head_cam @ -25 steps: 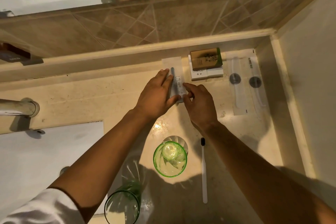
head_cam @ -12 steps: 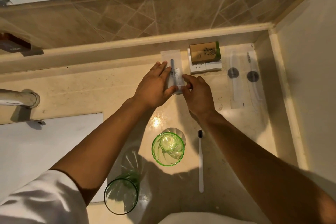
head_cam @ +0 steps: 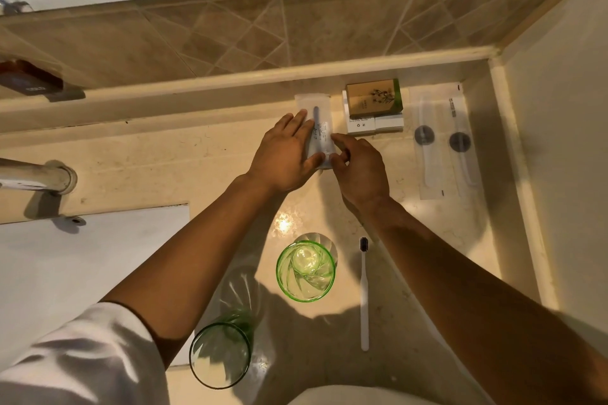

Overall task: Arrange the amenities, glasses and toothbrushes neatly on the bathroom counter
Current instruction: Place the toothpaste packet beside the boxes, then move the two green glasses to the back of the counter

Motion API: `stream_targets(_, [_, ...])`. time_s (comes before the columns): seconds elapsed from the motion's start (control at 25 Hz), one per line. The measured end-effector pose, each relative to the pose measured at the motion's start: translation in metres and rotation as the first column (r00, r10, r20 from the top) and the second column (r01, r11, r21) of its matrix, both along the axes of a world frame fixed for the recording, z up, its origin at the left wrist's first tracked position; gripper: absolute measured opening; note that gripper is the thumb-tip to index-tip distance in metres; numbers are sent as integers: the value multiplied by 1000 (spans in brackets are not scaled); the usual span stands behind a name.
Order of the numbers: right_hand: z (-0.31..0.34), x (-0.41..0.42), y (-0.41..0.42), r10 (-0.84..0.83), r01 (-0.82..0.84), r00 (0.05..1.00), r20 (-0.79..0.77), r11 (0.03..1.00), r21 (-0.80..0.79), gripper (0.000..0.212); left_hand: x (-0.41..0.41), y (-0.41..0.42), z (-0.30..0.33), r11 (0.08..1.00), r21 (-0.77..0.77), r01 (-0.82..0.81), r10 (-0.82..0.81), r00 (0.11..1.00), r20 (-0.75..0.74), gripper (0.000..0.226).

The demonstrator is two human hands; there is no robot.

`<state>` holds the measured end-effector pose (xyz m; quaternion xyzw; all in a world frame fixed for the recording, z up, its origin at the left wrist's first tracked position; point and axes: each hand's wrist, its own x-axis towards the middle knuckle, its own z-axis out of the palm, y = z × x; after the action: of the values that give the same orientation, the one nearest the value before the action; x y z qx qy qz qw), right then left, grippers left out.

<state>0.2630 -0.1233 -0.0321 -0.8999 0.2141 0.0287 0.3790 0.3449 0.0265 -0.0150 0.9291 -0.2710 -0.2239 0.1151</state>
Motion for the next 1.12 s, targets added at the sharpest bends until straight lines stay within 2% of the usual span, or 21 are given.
stream_targets(0.28, [1,2,1,-16,16,1000,-4,1000,-5,41,2,-2,1,1000,-8,-4,4,1000,13,76])
stream_targets(0.44, [9,-12,4,-84,84,996,-15,995,62,42,-10,6,17,995,-93,-43,40,999,-35,70])
stream_targets(0.6, [25,-42,3,-26,26,1000,-4,992,120,26,-33,24,52,971,-204,-125,121,992,-36,52])
stream_targets(0.72, [40,-84,3,39,-49,998,55,980,194,26,-69,44,75,939,-260,-225,211,974,-80,35])
stream_targets(0.84, [49,-122,4,132,-136,991,35,967,216,32,-117,63,90,852,-266,-452,396,887,-239,26])
stream_targets(0.96, [52,-151,8,236,-240,971,46,939,246,42,-159,74,89,752,-223,-620,520,766,-377,29])
stream_targets(1.04, [57,-165,12,292,-266,956,-8,883,386,53,-184,72,90,575,-243,-781,582,600,-549,27])
stream_targets(1.12, [59,-172,18,351,-291,935,-49,838,461,70,-203,66,92,377,-252,-892,587,440,-680,18])
